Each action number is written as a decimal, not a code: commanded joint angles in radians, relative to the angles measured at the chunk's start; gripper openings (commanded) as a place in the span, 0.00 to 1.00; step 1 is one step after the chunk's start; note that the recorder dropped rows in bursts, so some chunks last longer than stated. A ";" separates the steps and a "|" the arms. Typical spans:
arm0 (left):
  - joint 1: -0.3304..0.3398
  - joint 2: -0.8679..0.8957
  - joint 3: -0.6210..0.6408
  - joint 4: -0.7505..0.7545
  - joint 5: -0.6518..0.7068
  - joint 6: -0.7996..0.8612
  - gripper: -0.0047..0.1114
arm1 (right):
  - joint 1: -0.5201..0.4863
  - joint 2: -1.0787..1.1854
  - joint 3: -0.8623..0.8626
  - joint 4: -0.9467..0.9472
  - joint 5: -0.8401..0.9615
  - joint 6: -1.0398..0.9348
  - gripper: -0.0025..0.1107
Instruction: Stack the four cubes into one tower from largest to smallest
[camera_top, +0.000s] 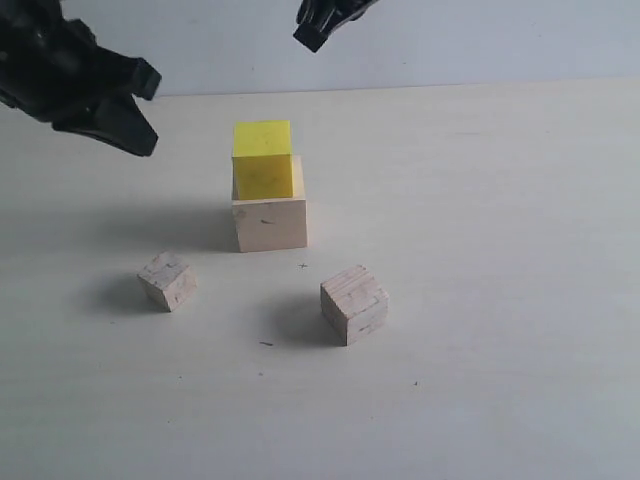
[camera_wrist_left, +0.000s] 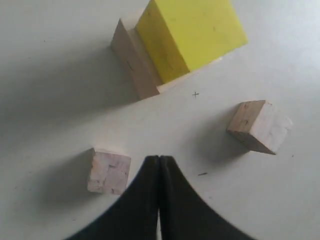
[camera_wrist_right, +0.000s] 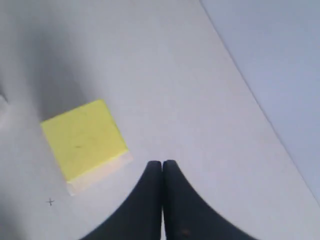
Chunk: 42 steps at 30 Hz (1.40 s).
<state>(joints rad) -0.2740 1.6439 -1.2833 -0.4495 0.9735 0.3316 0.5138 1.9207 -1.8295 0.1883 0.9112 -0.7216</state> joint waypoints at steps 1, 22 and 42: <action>-0.004 0.109 0.006 -0.018 -0.085 -0.002 0.04 | -0.010 -0.005 -0.005 -0.158 0.042 0.334 0.02; 0.118 0.430 -0.104 -0.460 -0.188 0.273 0.04 | -0.142 -0.045 0.250 0.020 0.032 0.480 0.02; 0.104 0.572 -0.209 -0.612 -0.100 0.371 0.04 | -0.142 -0.103 0.248 0.014 0.017 0.505 0.02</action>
<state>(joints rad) -0.1600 2.2126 -1.4842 -1.0349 0.8633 0.6873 0.3782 1.8319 -1.5823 0.2044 0.9408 -0.2211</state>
